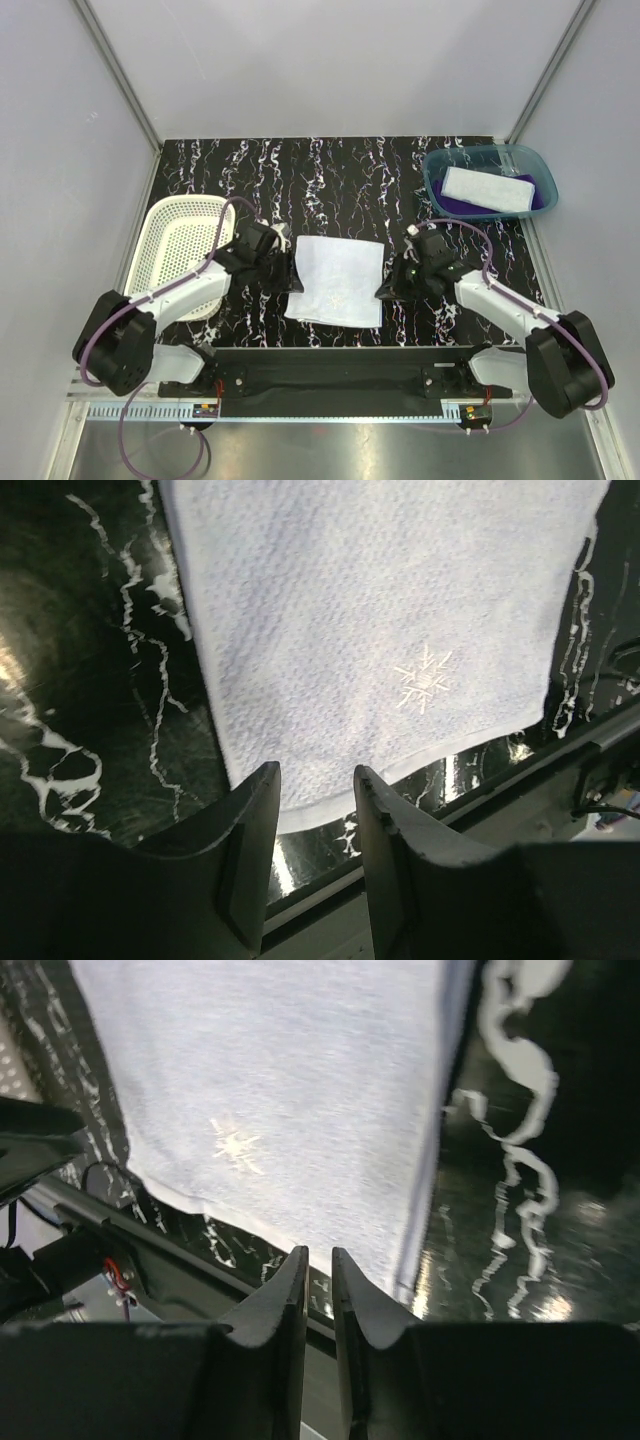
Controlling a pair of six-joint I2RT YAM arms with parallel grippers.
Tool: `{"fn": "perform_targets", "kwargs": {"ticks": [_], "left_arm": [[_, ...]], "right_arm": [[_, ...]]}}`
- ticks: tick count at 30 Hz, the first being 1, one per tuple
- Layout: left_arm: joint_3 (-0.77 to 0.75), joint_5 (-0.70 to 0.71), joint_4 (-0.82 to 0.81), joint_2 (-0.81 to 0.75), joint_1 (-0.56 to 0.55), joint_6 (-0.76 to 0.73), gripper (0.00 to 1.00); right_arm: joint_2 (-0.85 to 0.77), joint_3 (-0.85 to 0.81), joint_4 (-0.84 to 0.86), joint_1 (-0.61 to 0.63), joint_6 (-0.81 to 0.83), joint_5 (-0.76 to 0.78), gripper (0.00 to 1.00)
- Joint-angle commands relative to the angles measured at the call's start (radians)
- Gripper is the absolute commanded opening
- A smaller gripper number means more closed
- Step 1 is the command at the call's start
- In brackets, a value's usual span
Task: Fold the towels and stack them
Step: Fold the towel
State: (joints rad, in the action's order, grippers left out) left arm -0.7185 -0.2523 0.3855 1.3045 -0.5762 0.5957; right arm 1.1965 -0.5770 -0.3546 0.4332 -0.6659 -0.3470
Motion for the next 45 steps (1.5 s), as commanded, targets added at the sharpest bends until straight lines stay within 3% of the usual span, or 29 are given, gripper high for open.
{"fn": "perform_targets", "kwargs": {"ticks": [1,9,15,26,38,41,43,45], "left_arm": [[0.023,-0.091,-0.123,0.047,-0.004,0.015,0.41],[0.137,-0.059,-0.217,0.122,-0.004,0.058,0.40],[0.159,-0.062,-0.234,0.099,-0.005,0.065,0.40],[0.143,-0.068,-0.201,-0.014,-0.014,0.070,0.41],[0.171,-0.058,-0.234,0.022,-0.031,0.082,0.41],[0.185,-0.016,-0.226,0.032,-0.037,0.088,0.41],[0.200,0.031,-0.203,0.033,-0.039,0.102,0.41],[0.218,0.057,-0.203,0.023,-0.040,0.113,0.41]], "right_arm": [[0.066,-0.058,0.044,0.059,-0.007,-0.064,0.21],[0.155,0.057,0.060,0.082,-0.047,0.109,0.20],[0.060,0.048,-0.042,0.082,-0.046,0.249,0.19],[0.002,-0.021,-0.113,0.099,-0.037,0.197,0.23],[0.141,-0.027,-0.032,0.190,-0.078,0.249,0.23],[0.166,-0.040,-0.089,0.214,-0.067,0.322,0.16],[0.166,-0.034,-0.128,0.222,-0.067,0.382,0.01],[0.154,-0.021,-0.129,0.228,-0.077,0.390,0.00]]}}
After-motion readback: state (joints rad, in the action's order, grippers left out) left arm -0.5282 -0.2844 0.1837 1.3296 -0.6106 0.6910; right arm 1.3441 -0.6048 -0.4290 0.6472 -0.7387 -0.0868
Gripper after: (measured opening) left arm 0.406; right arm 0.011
